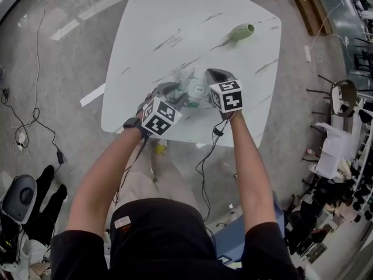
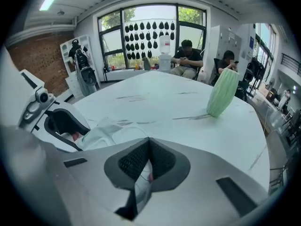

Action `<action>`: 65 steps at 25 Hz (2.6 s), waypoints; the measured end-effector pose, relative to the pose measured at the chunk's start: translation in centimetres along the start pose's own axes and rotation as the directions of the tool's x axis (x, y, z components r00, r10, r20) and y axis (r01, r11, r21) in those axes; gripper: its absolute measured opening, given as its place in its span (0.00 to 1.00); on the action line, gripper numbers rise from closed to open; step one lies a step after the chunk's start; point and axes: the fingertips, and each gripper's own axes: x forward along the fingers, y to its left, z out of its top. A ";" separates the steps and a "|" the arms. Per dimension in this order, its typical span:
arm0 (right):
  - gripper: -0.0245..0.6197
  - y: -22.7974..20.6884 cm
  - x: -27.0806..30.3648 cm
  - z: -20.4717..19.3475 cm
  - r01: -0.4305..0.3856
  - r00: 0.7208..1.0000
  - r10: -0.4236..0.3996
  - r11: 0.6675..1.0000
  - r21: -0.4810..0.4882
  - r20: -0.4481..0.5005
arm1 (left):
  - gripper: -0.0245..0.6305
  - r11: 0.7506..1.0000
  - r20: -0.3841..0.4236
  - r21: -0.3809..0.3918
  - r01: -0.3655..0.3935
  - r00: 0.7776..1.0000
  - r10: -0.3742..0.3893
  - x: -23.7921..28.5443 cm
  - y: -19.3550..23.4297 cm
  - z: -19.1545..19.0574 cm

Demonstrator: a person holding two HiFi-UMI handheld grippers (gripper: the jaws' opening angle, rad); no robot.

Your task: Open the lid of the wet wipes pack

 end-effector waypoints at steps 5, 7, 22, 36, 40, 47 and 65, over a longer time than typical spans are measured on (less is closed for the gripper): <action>0.04 0.2 0.3 -0.2 -0.014 1.000 0.014 1.000 0.022 -0.010 | 0.30 1.000 -0.005 0.000 0.003 1.000 -0.003 -0.1 0.0 -0.2; 0.04 0.0 0.4 -0.1 0.003 1.000 -0.003 1.000 0.029 -0.003 | 0.30 1.000 -0.005 0.002 0.003 1.000 -0.003 0.0 0.2 -0.1; 0.04 6.0 -22.3 -2.0 0.324 0.923 -0.330 0.944 0.061 0.200 | 0.24 0.994 0.148 0.112 -0.019 0.989 0.002 -11.6 -3.7 6.1; 0.04 9.4 -35.5 0.7 0.125 0.816 -0.402 0.824 0.553 0.416 | 0.07 0.968 0.415 0.215 -0.126 0.909 0.026 -24.8 -7.3 18.1; 0.04 10.5 -37.2 0.7 0.207 0.815 -0.437 0.834 0.512 0.381 | 0.06 0.986 0.456 0.150 -0.077 0.890 0.000 -26.9 -7.8 19.4; 0.04 9.7 -37.5 -0.4 0.214 0.813 -0.453 0.817 0.536 0.365 | 0.06 0.991 0.393 0.134 -0.005 0.918 -0.048 -27.0 -9.2 18.1; 0.04 10.3 -38.0 -1.0 0.207 0.820 -0.452 0.807 0.554 0.352 | 0.06 0.977 0.363 0.211 0.031 0.925 -0.108 -26.7 -12.7 20.0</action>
